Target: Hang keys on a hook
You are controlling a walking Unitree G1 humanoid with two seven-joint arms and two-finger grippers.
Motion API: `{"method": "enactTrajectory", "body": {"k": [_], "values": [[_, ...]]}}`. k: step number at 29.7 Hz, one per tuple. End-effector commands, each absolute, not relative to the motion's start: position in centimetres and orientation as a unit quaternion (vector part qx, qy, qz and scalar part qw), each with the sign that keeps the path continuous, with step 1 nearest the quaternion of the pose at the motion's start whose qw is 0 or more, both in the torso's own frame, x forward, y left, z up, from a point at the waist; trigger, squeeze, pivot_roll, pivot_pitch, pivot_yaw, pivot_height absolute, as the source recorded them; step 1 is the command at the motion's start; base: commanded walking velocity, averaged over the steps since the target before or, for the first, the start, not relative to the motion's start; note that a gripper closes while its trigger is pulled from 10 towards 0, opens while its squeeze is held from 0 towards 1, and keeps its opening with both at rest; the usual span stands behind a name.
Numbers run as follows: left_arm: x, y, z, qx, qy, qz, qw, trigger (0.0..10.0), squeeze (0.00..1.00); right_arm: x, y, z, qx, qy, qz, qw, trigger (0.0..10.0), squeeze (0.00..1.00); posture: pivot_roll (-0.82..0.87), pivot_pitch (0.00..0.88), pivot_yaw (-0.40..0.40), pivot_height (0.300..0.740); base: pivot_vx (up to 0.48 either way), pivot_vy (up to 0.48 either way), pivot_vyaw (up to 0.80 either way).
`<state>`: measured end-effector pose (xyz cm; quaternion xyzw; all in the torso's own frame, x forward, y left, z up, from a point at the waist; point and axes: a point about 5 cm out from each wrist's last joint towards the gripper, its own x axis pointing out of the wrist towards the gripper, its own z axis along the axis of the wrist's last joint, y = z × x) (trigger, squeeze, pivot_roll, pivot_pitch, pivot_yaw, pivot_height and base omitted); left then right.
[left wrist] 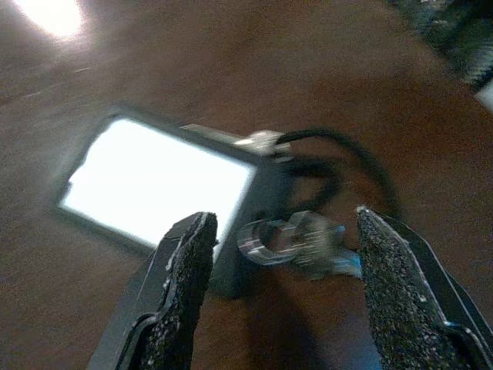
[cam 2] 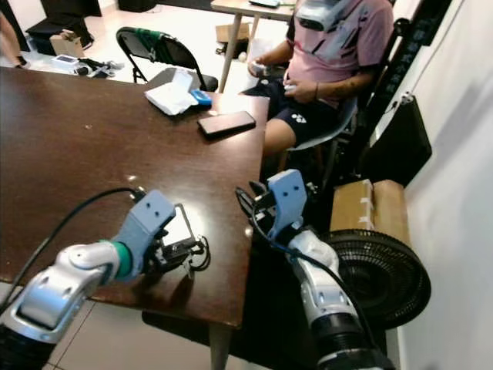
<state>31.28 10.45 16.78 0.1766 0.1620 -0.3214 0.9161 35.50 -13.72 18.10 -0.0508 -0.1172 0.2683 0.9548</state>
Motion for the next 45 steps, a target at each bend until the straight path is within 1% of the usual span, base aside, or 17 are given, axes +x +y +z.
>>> {"method": "enactTrajectory", "body": {"k": [1, 3, 11, 12, 13, 16, 24, 26, 27, 28, 31, 32, 34, 36, 37, 38, 45], "values": [[31.4, 9.6, 16.2, 0.182, 0.167, -0.335, 0.909, 10.0, 0.00, 35.5, -13.7, 18.0, -0.051, -0.117, 0.268, 0.955, 10.0, 0.00, 0.09, 0.101, 0.083, 0.740, 0.000, 0.000, 0.00], [31.5, 8.8, 15.9, 0.182, 0.168, -0.345, 0.906, 10.0, 0.00, 35.5, -13.8, 18.0, -0.052, -0.117, 0.267, 0.955, 10.0, 0.00, 0.09, 0.101, 0.084, 0.740, 0.000, 0.000, 0.00], [31.3, 8.3, 15.6, 0.184, 0.170, -0.353, 0.902, 10.0, 0.00, 35.3, -14.3, 17.8, -0.053, -0.116, 0.262, 0.957, 10.0, 0.00, 0.08, 0.101, 0.085, 0.740, 0.000, 0.000, 0.00], [31.3, 8.4, 15.5, 0.184, 0.169, -0.349, 0.903, 9.6, 0.00, 35.3, -14.3, 17.8, -0.053, -0.115, 0.262, 0.957, 10.0, 0.00, 0.09, 0.108, 0.085, 0.740, 0.000, 0.000, 0.00], [31.3, 8.4, 15.5, 0.184, 0.169, -0.349, 0.903, 9.6, 0.00, 35.3, -14.3, 17.8, -0.053, -0.115, 0.262, 0.957, 10.0, 0.00, 0.09, 0.108, 0.085, 0.740, 0.000, 0.000, 0.00], [31.9, 8.9, 15.4, 0.186, 0.171, -0.324, 0.912, 9.0, 0.00, 35.4, -13.9, 17.8, -0.051, -0.116, 0.265, 0.956, 10.0, 0.00, 0.09, 0.109, 0.085, 0.740, 0.000, 0.000, 0.00], [31.3, 11.4, 15.3, 0.191, 0.181, -0.306, 0.915, 8.9, 0.00, 35.3, -14.1, 17.7, -0.050, -0.115, 0.265, 0.956, 10.0, 0.00, 0.10, 0.116, 0.083, 0.740, 0.000, 0.000, 0.00], [30.9, 11.9, 15.1, 0.190, 0.186, -0.301, 0.916, 8.2, 0.00, 35.3, -14.0, 17.6, -0.050, -0.114, 0.267, 0.956, 10.0, 0.00, 0.10, 0.117, 0.080, 0.740, 0.000, 0.000, 0.00], [30.9, 12.0, 15.0, 0.190, 0.188, -0.299, 0.916, 8.2, 0.00, 35.3, -13.9, 17.6, -0.050, -0.113, 0.267, 0.956, 10.0, 0.00, 0.10, 0.117, 0.080, 0.740, 0.000, 0.000, 0.00], [30.9, 12.1, 14.9, 0.189, 0.189, -0.297, 0.917, 7.5, 0.00, 35.4, -13.8, 17.7, -0.050, -0.114, 0.268, 0.955, 10.0, 0.00, 0.10, 0.116, 0.078, 0.740, 0.000, 0.000, 0.00], [30.9, 12.1, 14.7, 0.189, 0.191, -0.295, 0.917, 7.3, 0.00, 35.4, -13.8, 17.8, -0.049, -0.115, 0.269, 0.955, 10.0, 0.00, 0.10, 0.116, 0.076, 0.740, 0.000, 0.000, 0.00], [30.9, 12.1, 14.6, 0.189, 0.191, -0.294, 0.917, 6.8, 0.00, 35.4, -13.8, 17.8, -0.049, -0.116, 0.269, 0.955, 10.0, 0.00, 0.10, 0.117, 0.076, 0.740, 0.000, 0.000, 0.00], [30.9, 12.1, 14.6, 0.189, 0.191, -0.294, 0.917, 6.8, 0.00, 35.4, -13.9, 17.9, -0.049, -0.116, 0.269, 0.955, 10.0, 0.00, 0.10, 0.118, 0.076, 0.740, 0.000, 0.000, 0.00], [30.9, 12.1, 14.6, 0.188, 0.192, -0.294, 0.917, 5.0, 0.00, 35.4, -14.1, 17.8, -0.051, -0.114, 0.267, 0.955, 10.0, 0.00, 0.09, 0.119, 0.075, 0.740, 0.000, 0.000, 0.00], [30.9, 12.1, 14.6, 0.188, 0.192, -0.294, 0.917, 5.0, 0.00, 35.4, -14.1, 17.8, -0.051, -0.114, 0.267, 0.955, 10.0, 0.00, 0.09, 0.119, 0.075, 0.740, 0.000, 0.000, 0.00], [30.8, 12.2, 14.7, 0.187, 0.191, -0.295, 0.917, 4.5, 0.00, 35.3, -14.2, 17.8, -0.052, -0.114, 0.267, 0.956, 10.0, 0.00, 0.09, 0.119, 0.075, 0.740, 0.000, 0.000, 0.00], [31.3, 11.9, 14.9, 0.189, 0.189, -0.294, 0.918, 4.7, 0.00, 35.3, -14.0, 17.7, -0.052, -0.113, 0.268, 0.955, 10.0, 0.00, 0.09, 0.123, 0.078, 0.740, 0.000, 0.000, 0.00]]}}
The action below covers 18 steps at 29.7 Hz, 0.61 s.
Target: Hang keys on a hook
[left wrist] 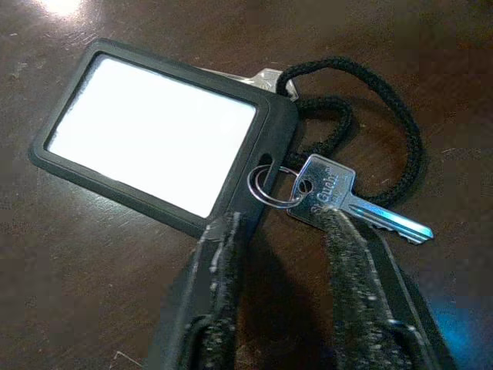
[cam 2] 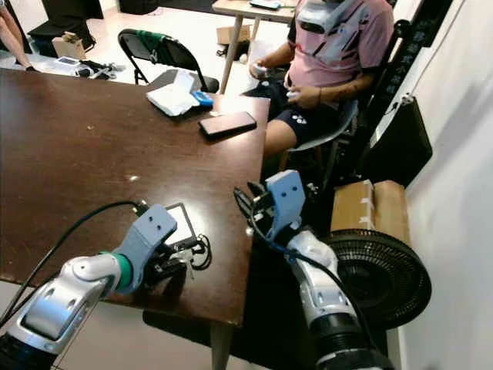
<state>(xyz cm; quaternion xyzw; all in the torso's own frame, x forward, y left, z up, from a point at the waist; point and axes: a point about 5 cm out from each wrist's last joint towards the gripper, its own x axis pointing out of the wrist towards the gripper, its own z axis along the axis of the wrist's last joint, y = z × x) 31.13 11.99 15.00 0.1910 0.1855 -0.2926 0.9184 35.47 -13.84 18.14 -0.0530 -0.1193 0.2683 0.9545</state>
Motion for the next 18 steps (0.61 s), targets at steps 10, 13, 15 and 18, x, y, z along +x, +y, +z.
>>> {"method": "enactTrajectory", "body": {"k": [10, 13, 15, 18], "values": [[31.66, 11.56, 14.82, 0.193, 0.187, -0.298, 0.916, 4.4, 0.00, 35.16, -14.30, 17.62, -0.053, -0.113, 0.264, 0.957, 10.0, 0.00, 0.09, 0.129, 0.083, 0.740, 0.000, 0.000, 0.00], [31.49, 11.59, 14.84, 0.192, 0.188, -0.299, 0.916, 4.3, 0.00, 35.18, -14.17, 17.60, -0.051, -0.112, 0.264, 0.957, 10.0, 0.00, 0.09, 0.128, 0.083, 0.740, 0.000, 0.000, 0.00], [31.47, 11.62, 14.79, 0.192, 0.189, -0.299, 0.916, 4.3, 0.00, 35.20, -14.10, 17.61, -0.051, -0.113, 0.265, 0.956, 10.0, 0.00, 0.10, 0.127, 0.083, 0.740, 0.000, 0.000, 0.00], [31.45, 11.67, 14.68, 0.191, 0.190, -0.298, 0.916, 3.8, 0.00, 35.23, -14.04, 17.62, -0.050, -0.113, 0.265, 0.956, 10.0, 0.00, 0.10, 0.127, 0.083, 0.740, 0.000, 0.000, 0.00]]}}
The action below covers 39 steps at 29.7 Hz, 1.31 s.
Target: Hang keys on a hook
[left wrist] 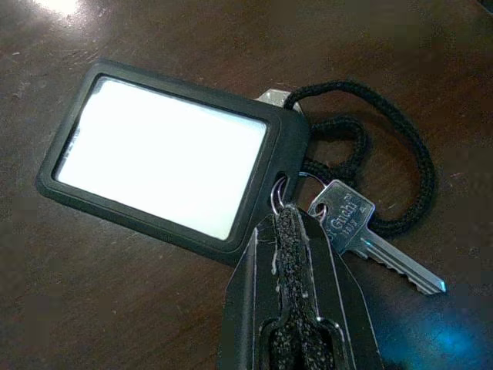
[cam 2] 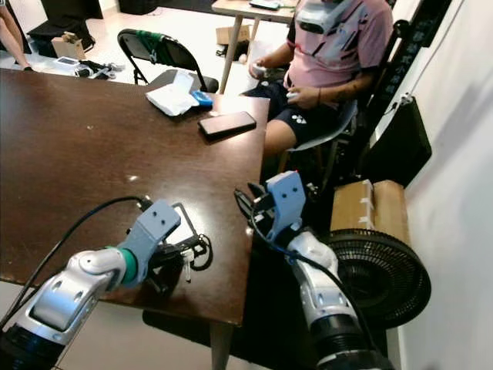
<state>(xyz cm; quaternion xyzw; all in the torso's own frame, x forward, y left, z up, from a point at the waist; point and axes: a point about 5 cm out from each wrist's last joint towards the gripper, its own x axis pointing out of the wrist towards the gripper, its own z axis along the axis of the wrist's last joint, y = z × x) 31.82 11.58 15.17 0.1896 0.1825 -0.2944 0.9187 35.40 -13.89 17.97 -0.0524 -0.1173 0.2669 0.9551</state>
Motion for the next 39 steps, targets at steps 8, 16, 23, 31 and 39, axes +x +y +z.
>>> {"method": "enactTrajectory", "body": {"k": [8, 16, 23, 31, 39], "values": [[31.5, 12.0, 15.7, 0.204, 0.166, -0.280, 0.923, 10.0, 0.00, 35.2, -14.1, 17.7, -0.050, -0.114, 0.264, 0.957, 10.0, 0.00, 0.10, 0.128, 0.084, 0.740, 0.000, 0.000, 0.00], [30.7, 12.5, 16.2, 0.207, 0.164, -0.280, 0.923, 10.0, 1.00, 35.2, -13.7, 17.5, -0.047, -0.113, 0.267, 0.956, 10.0, 0.00, 0.11, 0.127, 0.088, 0.740, 0.000, 0.000, 0.00], [30.6, 12.8, 15.1, 0.210, 0.185, -0.275, 0.920, 10.0, 0.72, 35.3, -13.8, 17.5, -0.047, -0.114, 0.266, 0.956, 10.0, 0.00, 0.11, 0.121, 0.091, 0.740, 0.000, 0.000, 0.00], [30.8, 12.3, 14.8, 0.211, 0.196, -0.277, 0.917, 10.0, 0.00, 35.2, -14.0, 17.6, -0.048, -0.116, 0.263, 0.957, 10.0, 0.00, 0.10, 0.116, 0.093, 0.740, 0.000, 0.000, 0.00], [30.8, 12.0, 15.0, 0.180, 0.203, -0.276, 0.922, 9.3, 0.00, 35.2, -13.9, 17.5, -0.049, -0.115, 0.264, 0.956, 10.0, 0.00, 0.10, 0.113, 0.092, 0.740, 0.000, 0.000, 0.00]]}}
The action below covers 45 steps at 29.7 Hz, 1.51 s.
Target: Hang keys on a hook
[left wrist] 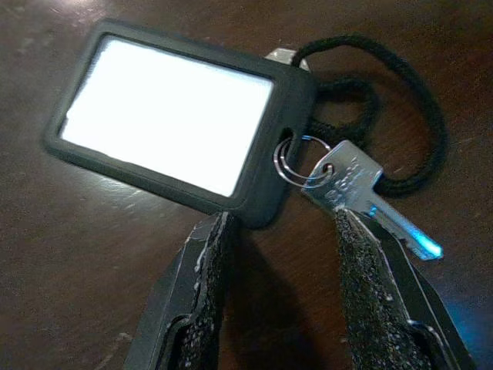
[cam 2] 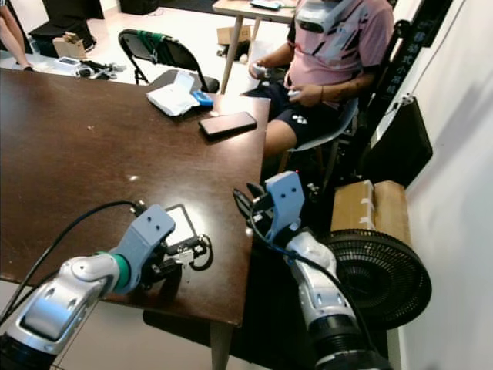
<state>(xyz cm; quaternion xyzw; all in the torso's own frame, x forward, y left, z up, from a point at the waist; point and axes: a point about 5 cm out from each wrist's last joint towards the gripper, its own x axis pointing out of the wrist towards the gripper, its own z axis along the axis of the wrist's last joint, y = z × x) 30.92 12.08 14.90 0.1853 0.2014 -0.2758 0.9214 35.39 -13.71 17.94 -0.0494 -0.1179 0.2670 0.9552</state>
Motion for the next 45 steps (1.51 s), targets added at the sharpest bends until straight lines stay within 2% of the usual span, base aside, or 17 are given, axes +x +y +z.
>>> {"method": "enactTrajectory", "body": {"k": [1, 2, 4, 10, 11, 16, 17, 18, 19, 20, 21, 22, 45], "values": [[30.8, 12.0, 15.1, 0.176, 0.202, -0.277, 0.923, 9.3, 0.00, 35.3, -13.9, 17.6, -0.049, -0.115, 0.264, 0.956, 10.0, 0.00, 0.10, 0.113, 0.092, 0.740, 0.000, 0.000, 0.00], [30.9, 11.9, 15.2, 0.176, 0.200, -0.277, 0.923, 7.5, 0.00, 35.3, -13.9, 17.6, -0.048, -0.115, 0.265, 0.956, 10.0, 0.00, 0.10, 0.110, 0.092, 0.740, 0.000, 0.000, 0.00], [31.0, 11.9, 15.2, 0.177, 0.201, -0.275, 0.924, 7.6, 0.00, 35.3, -13.9, 17.6, -0.048, -0.115, 0.265, 0.956, 10.0, 0.00, 0.10, 0.110, 0.092, 0.740, 0.000, 0.000, 0.00], [32.1, 11.6, 14.4, 0.175, 0.210, -0.265, 0.925, 7.2, 0.00, 35.3, -13.8, 17.5, -0.048, -0.115, 0.265, 0.956, 10.0, 0.00, 0.09, 0.108, 0.095, 0.740, 0.000, 0.000, 0.00], [32.2, 11.5, 14.2, 0.176, 0.213, -0.266, 0.924, 7.8, 0.00, 35.3, -13.8, 17.6, -0.048, -0.116, 0.265, 0.956, 10.0, 0.00, 0.09, 0.109, 0.097, 0.740, 0.000, 0.000, 0.00], [32.4, 11.4, 13.8, 0.176, 0.219, -0.267, 0.922, 8.0, 0.00, 35.2, -14.1, 17.6, -0.048, -0.117, 0.262, 0.957, 10.0, 0.00, 0.09, 0.115, 0.099, 0.740, 0.000, 0.000, 0.00], [32.4, 11.4, 13.7, 0.176, 0.221, -0.265, 0.922, 6.8, 0.00, 35.1, -14.2, 17.5, -0.049, -0.116, 0.260, 0.957, 10.0, 0.00, 0.09, 0.117, 0.099, 0.740, 0.000, 0.000, 0.00], [32.4, 11.4, 13.7, 0.176, 0.221, -0.265, 0.922, 6.8, 0.00, 35.1, -14.2, 17.5, -0.049, -0.116, 0.260, 0.957, 10.0, 0.00, 0.09, 0.117, 0.099, 0.740, 0.000, 0.000, 0.00], [32.5, 11.5, 13.5, 0.177, 0.224, -0.263, 0.922, 4.8, 0.00, 35.1, -14.2, 17.5, -0.049, -0.115, 0.260, 0.958, 10.0, 0.00, 0.09, 0.120, 0.099, 0.740, 0.000, 0.000, 0.00], [32.5, 11.6, 13.3, 0.177, 0.227, -0.262, 0.921, 4.0, 0.00, 35.1, -14.2, 17.5, -0.049, -0.115, 0.259, 0.958, 10.0, 0.00, 0.09, 0.120, 0.099, 0.740, 0.000, 0.000, 0.00], [32.5, 11.6, 13.3, 0.177, 0.227, -0.262, 0.921, 4.0, 0.00, 35.1, -14.2, 17.5, -0.049, -0.115, 0.259, 0.958, 10.0, 0.00, 0.09, 0.120, 0.099, 0.740, 0.000, 0.000, 0.00], [32.5, 11.7, 13.1, 0.178, 0.229, -0.260, 0.921, 0.0, 0.00, 35.1, -14.2, 17.5, -0.049, -0.114, 0.260, 0.958, 10.0, 0.00, 0.09, 0.123, 0.098, 0.740, 0.000, 0.000, 0.00], [33.7, 12.3, 13.8, 0.165, 0.210, -0.209, 0.941, 0.0, 0.00, 35.1, -14.1, 17.5, -0.048, -0.114, 0.260, 0.958, 10.0, 0.00, 0.09, 0.130, 0.096, 0.740, 0.000, 0.000, 0.00]]}}
